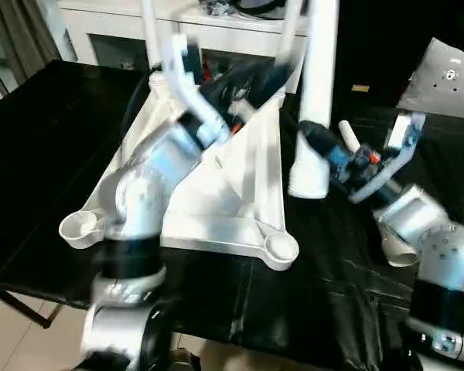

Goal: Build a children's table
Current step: Pick table leg

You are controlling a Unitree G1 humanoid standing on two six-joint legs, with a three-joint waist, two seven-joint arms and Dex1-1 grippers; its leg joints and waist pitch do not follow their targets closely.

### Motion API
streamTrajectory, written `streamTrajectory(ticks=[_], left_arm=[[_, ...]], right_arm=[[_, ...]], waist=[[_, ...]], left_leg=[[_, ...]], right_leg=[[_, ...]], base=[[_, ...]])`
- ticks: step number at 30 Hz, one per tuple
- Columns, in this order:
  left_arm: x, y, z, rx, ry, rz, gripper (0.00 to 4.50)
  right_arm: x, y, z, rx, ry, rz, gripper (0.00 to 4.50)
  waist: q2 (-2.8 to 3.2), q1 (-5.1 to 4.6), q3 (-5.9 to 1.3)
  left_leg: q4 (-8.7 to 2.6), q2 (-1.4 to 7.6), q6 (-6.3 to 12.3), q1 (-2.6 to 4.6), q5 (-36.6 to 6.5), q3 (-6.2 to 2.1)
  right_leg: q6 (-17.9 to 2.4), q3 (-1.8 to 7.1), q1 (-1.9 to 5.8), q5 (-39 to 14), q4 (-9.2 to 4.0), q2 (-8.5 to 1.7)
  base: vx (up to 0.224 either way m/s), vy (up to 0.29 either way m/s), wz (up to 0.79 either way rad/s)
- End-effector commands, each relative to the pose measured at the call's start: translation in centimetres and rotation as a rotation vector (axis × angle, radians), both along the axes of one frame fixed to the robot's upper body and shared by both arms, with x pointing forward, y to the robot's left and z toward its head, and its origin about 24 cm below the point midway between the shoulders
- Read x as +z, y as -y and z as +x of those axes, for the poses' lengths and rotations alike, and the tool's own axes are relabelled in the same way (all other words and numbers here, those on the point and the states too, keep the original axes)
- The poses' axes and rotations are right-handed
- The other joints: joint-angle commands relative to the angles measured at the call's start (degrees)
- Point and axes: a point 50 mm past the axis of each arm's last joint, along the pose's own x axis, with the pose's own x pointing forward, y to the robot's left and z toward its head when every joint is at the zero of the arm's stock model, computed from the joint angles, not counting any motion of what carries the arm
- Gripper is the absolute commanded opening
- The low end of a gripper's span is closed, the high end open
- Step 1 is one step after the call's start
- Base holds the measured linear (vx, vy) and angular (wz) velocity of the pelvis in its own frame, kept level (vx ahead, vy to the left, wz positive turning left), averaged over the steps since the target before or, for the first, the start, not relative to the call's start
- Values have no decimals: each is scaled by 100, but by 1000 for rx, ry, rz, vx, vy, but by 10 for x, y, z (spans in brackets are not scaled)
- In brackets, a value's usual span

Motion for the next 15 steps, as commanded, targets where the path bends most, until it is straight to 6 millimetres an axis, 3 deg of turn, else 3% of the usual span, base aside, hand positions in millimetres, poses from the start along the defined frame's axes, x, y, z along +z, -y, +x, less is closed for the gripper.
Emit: streamTrajectory(ticks=[1,6,9,15], left_arm=[[3,6,0,-42,-23,3,450],[-4,12,1,-56,-61,38,450],[-3,10,1,-34,-58,23,450],[-13,9,0,54,-25,119,416]], right_arm=[[3,-3,-6,47,36,7,191],[1,-9,-13,82,58,-19,191],[-5,-12,-11,45,67,-133,191],[-13,-22,0,-170,133,-322,191]], waist=[[-25,26,-451],[-9,76,-455],[-18,96,-451],[-12,65,-441]], left_leg=[[-319,355,134,112,-709,-106],[-333,374,104,113,-691,-125],[-336,375,43,102,-696,-126],[-365,392,-29,111,-820,-134]], right_leg=[[-962,298,243,-768,-560,-671],[-823,303,228,-748,-569,-667],[-798,308,236,-711,-570,-682],[-691,323,199,-837,-574,-687]], base=[[0,0,0],[0,0,0],[0,0,0],[0,0,0]])
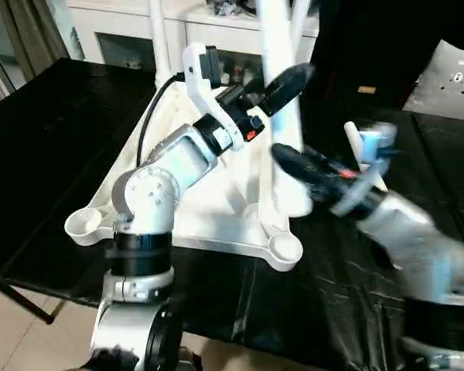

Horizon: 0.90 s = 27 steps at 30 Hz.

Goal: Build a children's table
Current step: Pick table leg

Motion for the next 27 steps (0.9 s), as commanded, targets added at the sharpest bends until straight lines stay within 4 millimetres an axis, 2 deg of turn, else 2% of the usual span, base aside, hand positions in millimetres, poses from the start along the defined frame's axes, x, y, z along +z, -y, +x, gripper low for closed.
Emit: streamTrajectory(ticks=[1,2,4,5,7,9,12,16,23,27], left_arm=[[-7,0,0,92,62,117,409],[-10,-1,0,114,75,141,380],[-15,-2,0,172,109,180,371],[-17,-2,0,206,124,194,368],[-18,-1,0,235,145,215,368],[-20,0,0,299,207,272,368],[-21,0,0,350,235,285,368],[-25,2,-1,368,252,292,368],[-27,4,-2,367,252,292,368],[-28,4,-2,368,253,292,368]], right_arm=[[0,-3,3,-88,90,-94,191],[-2,-4,5,-112,111,-130,191],[-6,-8,7,-165,165,-188,191],[-8,-10,7,-189,195,-213,191],[-9,-13,7,-192,218,-227,191],[-14,-19,6,-187,242,-251,191],[-19,-22,6,-196,248,-262,191],[-21,-24,5,-211,276,-272,191],[-22,-25,6,-223,288,-270,191],[-22,-25,7,-228,291,-270,191]], waist=[[-18,-22,-439],[-10,-31,-435],[-12,-38,-443],[-33,-60,-441],[-16,-56,-483],[-20,-58,-466],[-15,-81,-454],[-11,-92,-437],[-13,-195,-431],[-18,-220,-433]], left_leg=[[-355,385,-9,119,-820,-133],[-368,398,-24,118,-860,-142],[-366,400,-41,115,-856,-138],[-364,393,-19,108,-817,-131],[-332,392,48,98,-637,-131],[-336,408,190,81,-643,-143],[-336,406,224,97,-751,-128],[-355,420,179,99,-887,-132],[-361,403,224,86,-930,-138],[-345,394,273,80,-886,-128]], right_leg=[[-688,325,214,-819,-576,-688],[-626,325,204,-840,-576,-681],[-594,328,206,-769,-568,-685],[-642,329,213,-610,-557,-682],[-732,321,223,-211,-494,-670],[-777,315,210,52,-488,-673],[-842,319,208,-40,-495,-674],[-878,323,199,-268,-515,-682],[-953,314,212,-237,-506,-665],[-993,320,217,-206,-508,-669]], base=[[0,0,0],[0,0,0],[0,0,0],[0,0,0],[0,0,0],[0,0,0],[0,0,0],[0,0,0],[0,0,0],[0,0,0]])
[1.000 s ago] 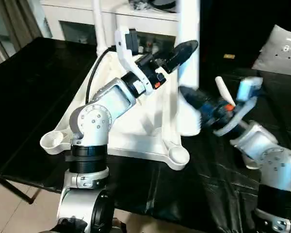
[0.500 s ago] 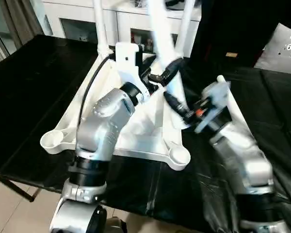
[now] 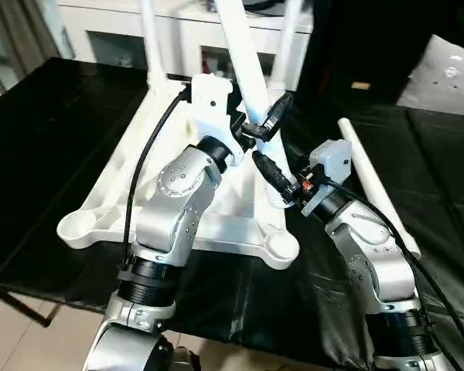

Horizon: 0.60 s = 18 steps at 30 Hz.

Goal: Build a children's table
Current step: Pick table leg

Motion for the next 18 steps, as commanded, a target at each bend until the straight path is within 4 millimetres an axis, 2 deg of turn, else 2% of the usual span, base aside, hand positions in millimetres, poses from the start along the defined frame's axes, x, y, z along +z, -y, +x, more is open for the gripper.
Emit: streamTrajectory(ticks=[1,11,18], left_arm=[[-2,2,0,6,7,13,368],[-11,6,0,35,59,159,368],[-14,7,-1,-50,-50,-15,368]], right_arm=[[3,1,1,-13,28,6,191],[0,-1,2,-11,53,-7,191],[-1,-1,2,-1,52,-8,191]], waist=[[-15,-12,-432],[-6,-60,-439],[-11,-58,-440]], left_leg=[[-347,395,260,130,-888,-133],[-347,400,287,129,-911,-140],[-334,391,287,131,-923,-123]], right_leg=[[-1011,316,262,-222,-497,-670],[-1008,314,263,-195,-496,-664],[-1189,309,267,-138,-488,-679]], base=[[0,0,0],[0,0,0],[0,0,0]])
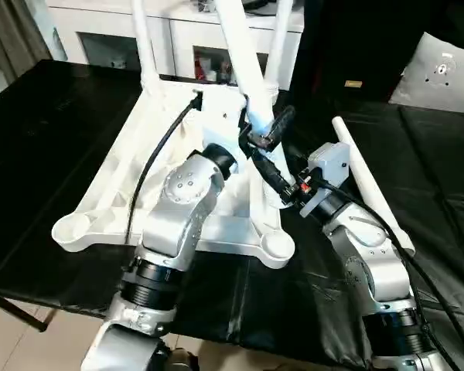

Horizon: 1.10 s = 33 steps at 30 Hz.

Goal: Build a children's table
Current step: Pick table leg

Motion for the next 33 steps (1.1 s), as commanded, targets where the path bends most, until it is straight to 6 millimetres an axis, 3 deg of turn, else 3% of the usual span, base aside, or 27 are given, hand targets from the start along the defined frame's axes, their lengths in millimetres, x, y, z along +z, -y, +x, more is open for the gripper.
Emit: streamTrajectory(ticks=[1,12,24,28,29,31,33], left_arm=[[-3,1,-2,-42,-37,-45,368],[3,3,-6,-168,-172,-329,368],[1,-1,-6,-170,-199,-331,368],[-2,-6,-1,-113,-92,-131,368],[-9,-9,-1,-123,-10,49,368],[-15,-14,0,-136,21,109,368],[-15,-18,1,-147,33,88,368]], right_arm=[[3,0,1,3,22,-7,191],[1,-2,1,25,20,-12,191],[1,-3,1,38,18,-12,191],[1,-2,0,39,20,-13,191],[1,-1,0,38,19,-13,191],[0,0,0,38,17,-14,191],[0,0,0,38,17,-14,191]], waist=[[-15,19,-441],[-32,17,-444],[-32,21,-450],[-27,17,-449],[-11,25,-456],[-3,10,-452],[5,4,-468]], left_leg=[[-336,394,305,130,-917,-127],[-322,379,351,120,-933,-111],[-322,384,358,127,-880,-113],[-333,387,354,128,-924,-123],[-344,388,364,133,-947,-148],[-364,395,299,137,-978,-149],[-355,403,200,146,-900,-131]], right_leg=[[-1175,311,269,-154,-489,-682],[-1209,306,277,-305,-506,-663],[-1102,306,271,-305,-502,-653],[-1024,312,270,-369,-518,-656],[-877,317,264,-463,-534,-652],[-792,316,254,-532,-525,-651],[-952,314,262,-267,-486,-669]], base=[[0,0,0],[0,0,0],[0,0,0],[0,0,0],[0,0,0],[0,0,0],[0,0,0]])
